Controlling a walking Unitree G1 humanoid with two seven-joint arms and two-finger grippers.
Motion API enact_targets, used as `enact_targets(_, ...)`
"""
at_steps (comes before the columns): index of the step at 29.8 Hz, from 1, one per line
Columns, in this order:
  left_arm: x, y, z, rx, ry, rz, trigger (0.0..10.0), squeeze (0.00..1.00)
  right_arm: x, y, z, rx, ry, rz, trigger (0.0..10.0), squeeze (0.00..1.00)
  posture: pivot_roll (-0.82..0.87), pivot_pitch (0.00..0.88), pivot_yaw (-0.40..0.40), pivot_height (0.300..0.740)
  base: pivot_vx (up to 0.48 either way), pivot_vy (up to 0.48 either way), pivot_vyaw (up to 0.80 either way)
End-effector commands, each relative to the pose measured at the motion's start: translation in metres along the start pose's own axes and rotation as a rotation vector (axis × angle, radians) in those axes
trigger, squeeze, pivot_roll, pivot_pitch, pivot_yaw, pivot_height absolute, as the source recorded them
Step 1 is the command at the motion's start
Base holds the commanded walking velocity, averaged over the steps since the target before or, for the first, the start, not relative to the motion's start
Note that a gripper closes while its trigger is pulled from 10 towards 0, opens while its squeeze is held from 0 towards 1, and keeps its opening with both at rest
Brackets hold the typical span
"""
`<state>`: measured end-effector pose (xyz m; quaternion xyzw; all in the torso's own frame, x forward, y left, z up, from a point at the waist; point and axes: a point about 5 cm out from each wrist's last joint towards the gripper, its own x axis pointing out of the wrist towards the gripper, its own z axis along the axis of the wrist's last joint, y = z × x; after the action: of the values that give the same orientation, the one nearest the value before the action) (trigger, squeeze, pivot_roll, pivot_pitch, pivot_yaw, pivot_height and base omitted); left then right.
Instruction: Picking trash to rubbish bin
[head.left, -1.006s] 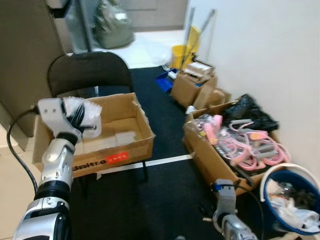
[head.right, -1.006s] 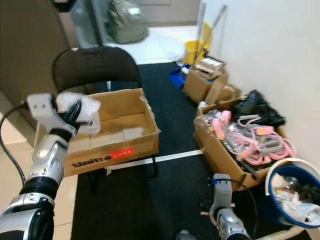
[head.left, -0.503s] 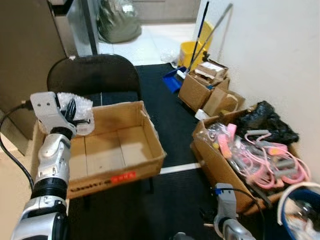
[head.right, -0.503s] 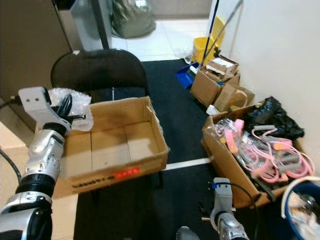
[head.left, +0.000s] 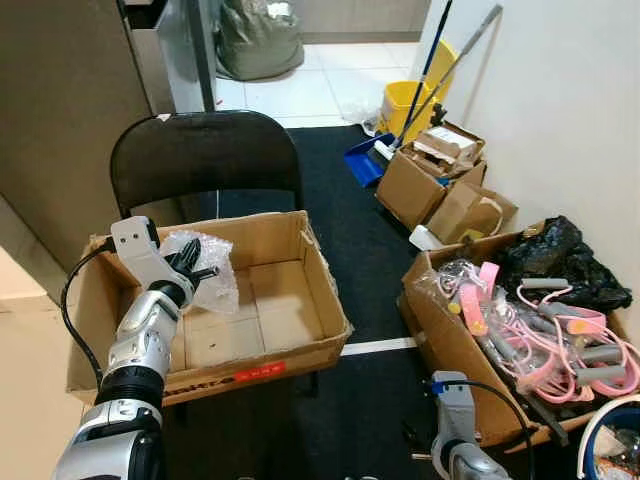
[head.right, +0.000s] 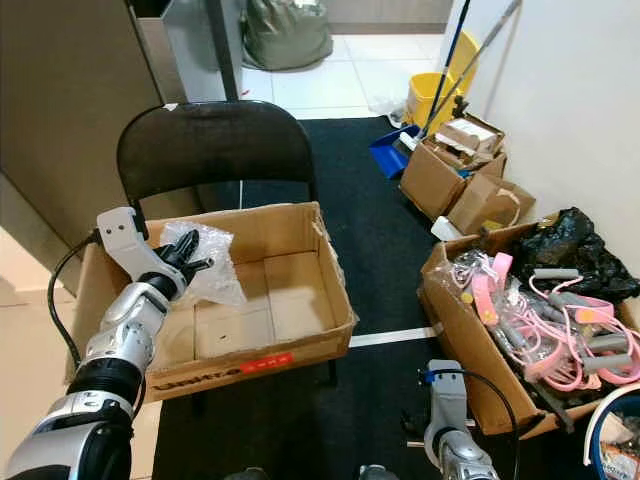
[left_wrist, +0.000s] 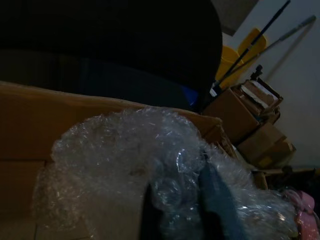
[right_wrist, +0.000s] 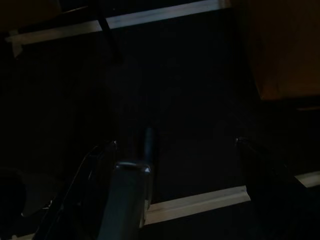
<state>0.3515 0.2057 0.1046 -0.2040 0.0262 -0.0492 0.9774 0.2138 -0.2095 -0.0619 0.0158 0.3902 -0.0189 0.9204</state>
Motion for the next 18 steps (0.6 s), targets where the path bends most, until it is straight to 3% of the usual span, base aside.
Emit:
enact_targets(1,-0.003,0.003,-0.007,0.019,0.042,0.009,10.0,1.0,-0.003,-0.003,-0.011,0.0,0.039,-0.008,10.0,0.0,0.04,0.111,0.002,0.74,0.0,0.0,0.0)
enact_targets(5,-0.002,0.002,-0.001,0.027,0.035,-0.026,10.0,1.0,-0.003,-0.001,-0.013,-0.003,0.042,-0.004,10.0,0.0,0.04,0.111,0.002,0.74,0.0,0.0,0.0)
enact_targets(18,0.002,0.001,0.037,0.278,0.02,-0.109,10.0,1.0,-0.003,-0.003,-0.013,-0.012,0.047,-0.004,10.0,0.0,0.03,0.101,0.001,0.74,0.0,0.0,0.0)
